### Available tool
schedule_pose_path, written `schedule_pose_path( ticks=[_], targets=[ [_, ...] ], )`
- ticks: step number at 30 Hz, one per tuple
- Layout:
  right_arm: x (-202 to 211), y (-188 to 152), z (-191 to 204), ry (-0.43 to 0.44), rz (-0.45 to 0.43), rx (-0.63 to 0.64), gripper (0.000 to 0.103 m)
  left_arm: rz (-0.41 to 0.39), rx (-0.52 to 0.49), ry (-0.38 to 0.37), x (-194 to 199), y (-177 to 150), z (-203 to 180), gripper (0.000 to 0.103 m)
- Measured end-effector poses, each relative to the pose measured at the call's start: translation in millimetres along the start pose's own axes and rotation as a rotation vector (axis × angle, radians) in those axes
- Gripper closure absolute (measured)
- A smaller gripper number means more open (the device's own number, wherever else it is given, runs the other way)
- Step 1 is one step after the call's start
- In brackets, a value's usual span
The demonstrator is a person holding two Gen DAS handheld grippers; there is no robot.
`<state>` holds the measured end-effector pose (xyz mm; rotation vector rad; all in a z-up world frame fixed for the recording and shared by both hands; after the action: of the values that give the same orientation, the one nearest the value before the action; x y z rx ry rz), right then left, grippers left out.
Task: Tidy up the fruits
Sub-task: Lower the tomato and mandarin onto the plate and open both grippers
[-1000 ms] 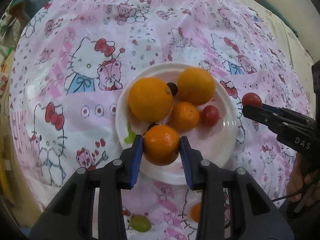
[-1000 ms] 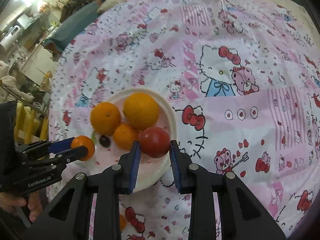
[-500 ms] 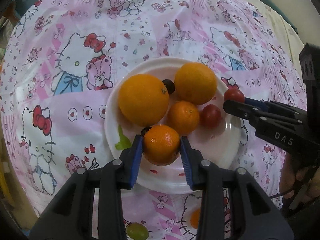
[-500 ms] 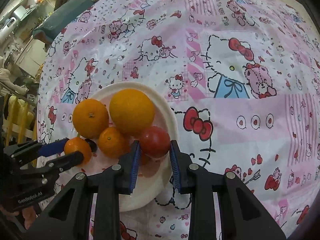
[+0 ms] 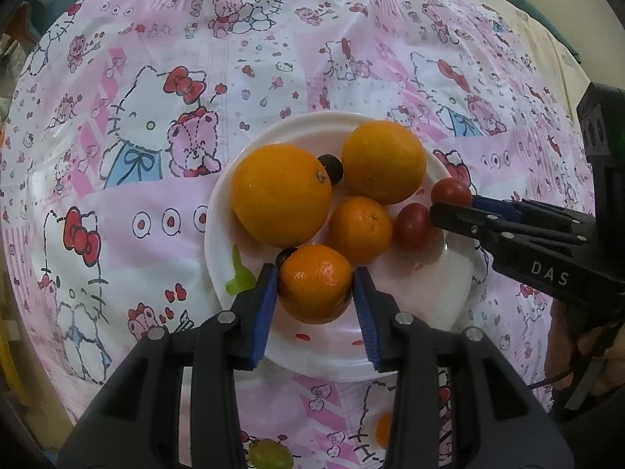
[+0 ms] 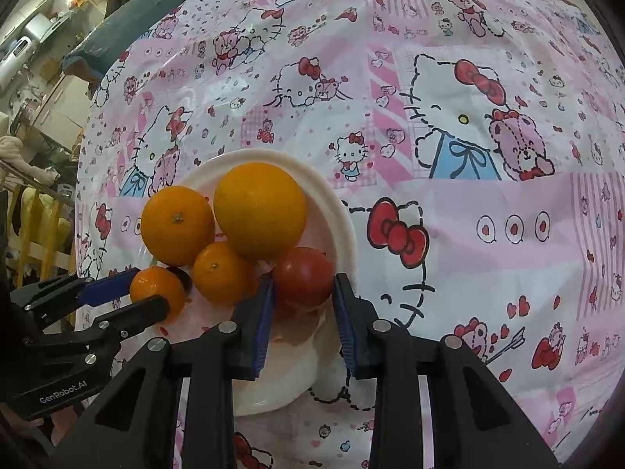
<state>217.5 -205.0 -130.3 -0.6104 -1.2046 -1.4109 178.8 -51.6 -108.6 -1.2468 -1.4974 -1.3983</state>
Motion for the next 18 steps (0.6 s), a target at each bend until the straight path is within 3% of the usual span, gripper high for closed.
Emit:
schedule_pose_path(
  ticks=[5, 11, 15, 16, 18],
  targets=[
    [0, 0, 1, 0.0, 0.005, 0.0, 0.07, -0.023, -0.008, 0.018, 4, 0, 0, 0.053],
    [2, 1, -1, 0.007, 0.0, -0.012, 0.07, -0.024, 0.01, 0.025, 4, 2, 6, 0.048],
    [4, 2, -1, 0.001, -0.002, -0.011, 0.069, -0.039, 0.004, 0.035, 8, 1, 5, 0.034],
    [4, 2, -1, 0.006, -0.001, -0.011, 0.066, -0.044, -0.001, 0.036, 8, 1, 4, 0.032],
    [7, 3, 0, 0.02, -0.014, -0.013, 0.04, -0.054, -0.012, 0.047, 10, 0, 2, 0.03]
  ],
)
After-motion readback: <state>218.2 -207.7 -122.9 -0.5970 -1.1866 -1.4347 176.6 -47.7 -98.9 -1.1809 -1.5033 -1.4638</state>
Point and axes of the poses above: each gripper's, at about its wrist camera, not at the fingertips, and x roughly against the way its jaws point, z to its left, y to its top, the point moved 2 cm from there along -x, roughly the way its jaws point
